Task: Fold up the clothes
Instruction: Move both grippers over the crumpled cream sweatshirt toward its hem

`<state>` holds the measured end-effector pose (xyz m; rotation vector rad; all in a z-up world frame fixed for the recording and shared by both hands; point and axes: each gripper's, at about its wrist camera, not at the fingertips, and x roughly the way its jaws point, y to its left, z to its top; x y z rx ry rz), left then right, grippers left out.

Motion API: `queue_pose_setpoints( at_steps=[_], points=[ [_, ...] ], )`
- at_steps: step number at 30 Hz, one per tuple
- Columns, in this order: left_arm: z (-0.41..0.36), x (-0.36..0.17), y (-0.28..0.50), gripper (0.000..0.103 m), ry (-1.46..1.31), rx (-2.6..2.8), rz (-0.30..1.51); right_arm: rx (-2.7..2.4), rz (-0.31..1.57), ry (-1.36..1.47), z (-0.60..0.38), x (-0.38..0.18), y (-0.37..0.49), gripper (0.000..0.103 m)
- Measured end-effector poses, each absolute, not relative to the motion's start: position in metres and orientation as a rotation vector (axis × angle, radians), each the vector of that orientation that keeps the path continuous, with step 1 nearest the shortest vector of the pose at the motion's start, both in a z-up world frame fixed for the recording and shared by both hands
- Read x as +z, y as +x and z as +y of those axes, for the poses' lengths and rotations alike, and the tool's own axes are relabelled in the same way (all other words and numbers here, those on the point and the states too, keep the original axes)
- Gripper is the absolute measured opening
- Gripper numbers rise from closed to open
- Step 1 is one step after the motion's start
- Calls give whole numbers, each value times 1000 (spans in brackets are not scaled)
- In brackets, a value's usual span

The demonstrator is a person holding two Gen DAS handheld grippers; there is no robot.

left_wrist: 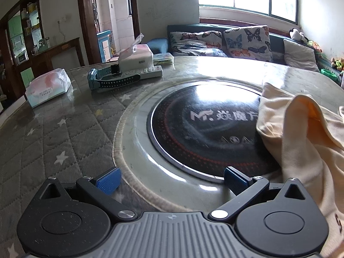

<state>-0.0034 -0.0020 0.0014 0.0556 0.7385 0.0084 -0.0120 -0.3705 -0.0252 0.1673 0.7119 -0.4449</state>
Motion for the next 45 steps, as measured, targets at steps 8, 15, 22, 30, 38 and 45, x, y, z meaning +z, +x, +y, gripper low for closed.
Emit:
queue_pose_setpoints(
  at_steps=[8,15,22,30,38,45],
  points=[
    [-20,14,-34,103,101,-4,657,-368,673,129,-346,-16,-44,103],
    [-44,28,-56,103,112,-62,668,-269,663,108,-327,-5,-68,103],
    [-59,38,-76,103,110,-115,653,-198,672,85,-303,3,-91,103],
    [-68,39,-86,103,124,-145,663,-122,678,53,-282,7,-111,103],
    [-72,36,-96,103,163,-151,681,-38,679,18,-259,10,-122,103],
    [-76,34,-101,103,191,-155,691,14,682,-7,-242,10,-122,103]
  ],
)
